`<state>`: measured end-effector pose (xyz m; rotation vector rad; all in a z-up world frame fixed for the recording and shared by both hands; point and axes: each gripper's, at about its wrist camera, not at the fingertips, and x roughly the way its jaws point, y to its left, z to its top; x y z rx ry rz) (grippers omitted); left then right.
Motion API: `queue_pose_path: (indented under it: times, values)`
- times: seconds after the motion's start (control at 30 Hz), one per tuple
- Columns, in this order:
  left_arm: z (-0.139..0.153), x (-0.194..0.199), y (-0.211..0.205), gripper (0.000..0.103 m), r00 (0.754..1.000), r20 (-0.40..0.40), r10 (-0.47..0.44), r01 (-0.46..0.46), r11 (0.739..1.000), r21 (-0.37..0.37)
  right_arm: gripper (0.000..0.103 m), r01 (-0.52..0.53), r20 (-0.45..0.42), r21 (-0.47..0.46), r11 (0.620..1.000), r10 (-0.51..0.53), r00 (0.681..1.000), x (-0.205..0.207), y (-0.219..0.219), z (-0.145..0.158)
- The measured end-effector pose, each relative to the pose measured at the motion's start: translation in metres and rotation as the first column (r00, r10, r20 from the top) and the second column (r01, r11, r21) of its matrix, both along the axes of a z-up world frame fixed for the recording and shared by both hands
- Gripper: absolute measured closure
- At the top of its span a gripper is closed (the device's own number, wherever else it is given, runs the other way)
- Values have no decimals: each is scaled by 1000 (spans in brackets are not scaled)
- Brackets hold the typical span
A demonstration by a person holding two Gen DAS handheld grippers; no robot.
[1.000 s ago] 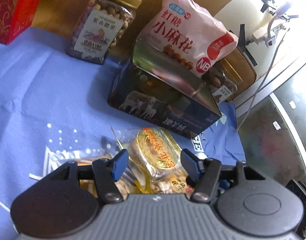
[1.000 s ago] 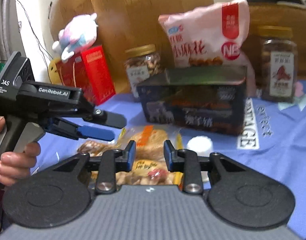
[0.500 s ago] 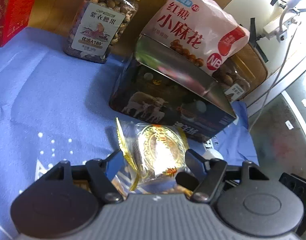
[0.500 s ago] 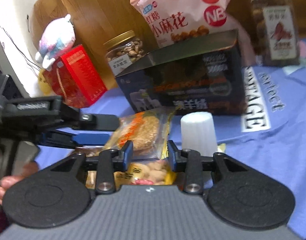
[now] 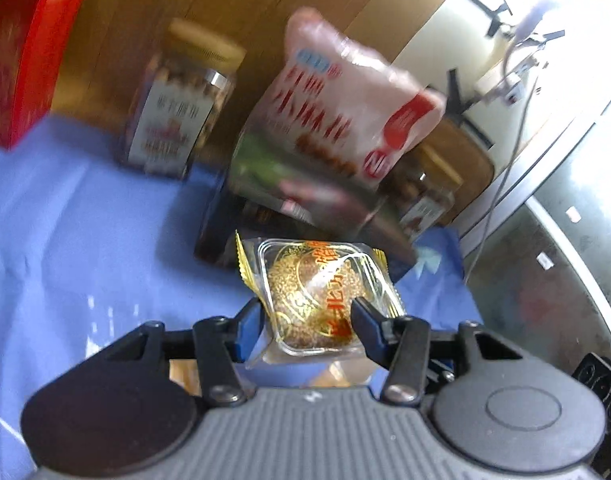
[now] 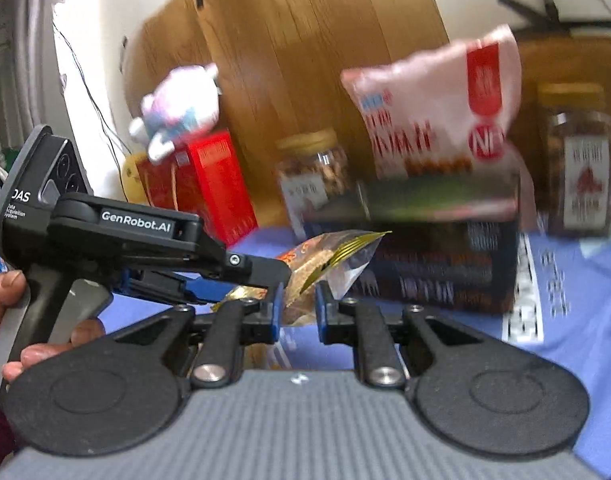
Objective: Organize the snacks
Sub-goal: 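Grasp the golden round snack packet with the left gripper, then lower the golden packet into the tin box and open the left gripper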
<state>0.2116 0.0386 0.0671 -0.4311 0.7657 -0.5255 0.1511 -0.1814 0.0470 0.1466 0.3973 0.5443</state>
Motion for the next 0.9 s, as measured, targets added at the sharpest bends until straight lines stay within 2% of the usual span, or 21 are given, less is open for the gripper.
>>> queue_pose_path:
  times: [0.07,0.2,0.3,0.4,0.53,0.63,0.7,0.77,0.9]
  values:
    - [12,9,-4,55,1000,29,-3,3,1000,18,83,10,38,-13,1000,-10,999,8,1,10]
    - [29,42,-21,55,997,74,-4,0,998,56,83,49,55,6,999,-50,997,35,-7,20]
    - [31,70,-35,54,996,85,-7,-1,996,94,83,88,27,44,995,-89,996,64,-16,18]
    - [24,96,-50,54,997,73,6,-16,990,140,83,120,-8,39,992,-120,993,89,-16,11]
    - [7,120,-60,54,999,36,38,-44,980,192,75,120,-84,14,993,-118,989,110,-16,-3]
    - [1,125,-62,52,998,37,43,-50,978,204,52,138,-74,8,990,-137,988,104,-20,-4]
    - [5,121,-62,46,997,57,42,-53,978,204,51,158,-42,16,987,-157,987,95,-26,2]
    - [14,112,-58,46,995,89,49,-66,976,206,51,171,-24,36,985,-171,985,85,-35,9]
    - [31,76,-48,45,990,138,-1,-18,990,142,51,191,-8,85,978,-191,982,48,-61,15]
